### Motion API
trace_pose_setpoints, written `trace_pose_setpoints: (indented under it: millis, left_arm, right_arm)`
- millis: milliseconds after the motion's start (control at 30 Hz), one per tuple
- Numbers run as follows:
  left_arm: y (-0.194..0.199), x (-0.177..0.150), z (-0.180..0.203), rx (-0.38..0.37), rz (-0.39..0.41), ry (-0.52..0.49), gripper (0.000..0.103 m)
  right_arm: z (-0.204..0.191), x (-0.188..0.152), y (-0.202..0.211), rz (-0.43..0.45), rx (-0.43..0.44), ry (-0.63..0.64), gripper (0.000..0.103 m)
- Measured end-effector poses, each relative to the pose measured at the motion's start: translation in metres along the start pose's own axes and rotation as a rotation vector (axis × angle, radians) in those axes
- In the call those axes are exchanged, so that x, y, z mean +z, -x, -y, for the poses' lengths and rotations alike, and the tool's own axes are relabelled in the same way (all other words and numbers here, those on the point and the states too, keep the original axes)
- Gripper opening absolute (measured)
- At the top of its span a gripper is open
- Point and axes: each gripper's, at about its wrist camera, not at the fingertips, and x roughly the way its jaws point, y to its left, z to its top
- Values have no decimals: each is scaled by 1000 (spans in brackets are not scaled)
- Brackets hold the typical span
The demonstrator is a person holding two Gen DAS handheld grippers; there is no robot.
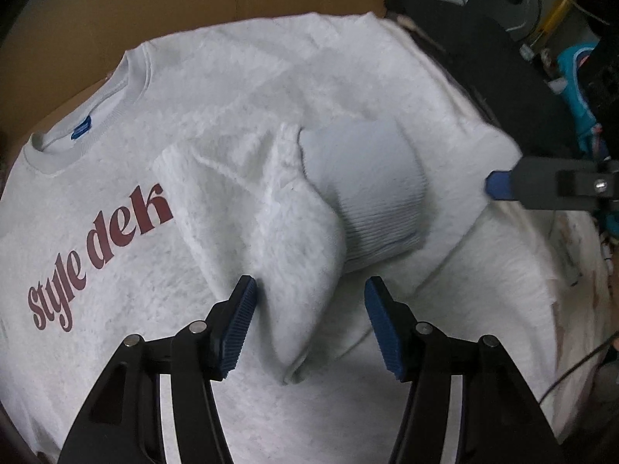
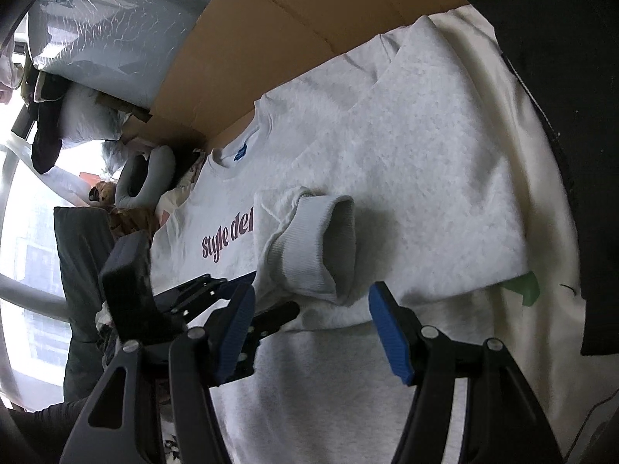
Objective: Fold clothes
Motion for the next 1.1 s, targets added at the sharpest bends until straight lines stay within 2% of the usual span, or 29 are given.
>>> trace_pose_setpoints:
  millis: [133, 367, 567, 1100]
  left_arm:
    - [-4, 0, -3, 17, 4, -12, 59]
    - [1, -7, -20, -16, 30, 38, 59]
    - [4, -14, -30, -44, 51, 81, 59]
    - [0, -44, -34, -33, 51, 110, 59]
  right_arm:
    - [-1, 2, -14, -22, 2, 6, 60]
    - [2, 5, -53, -93, 2, -15, 60]
    - [6, 4, -70, -119, -3, -41, 60]
    - [16, 24, -77, -65, 1, -68, 57]
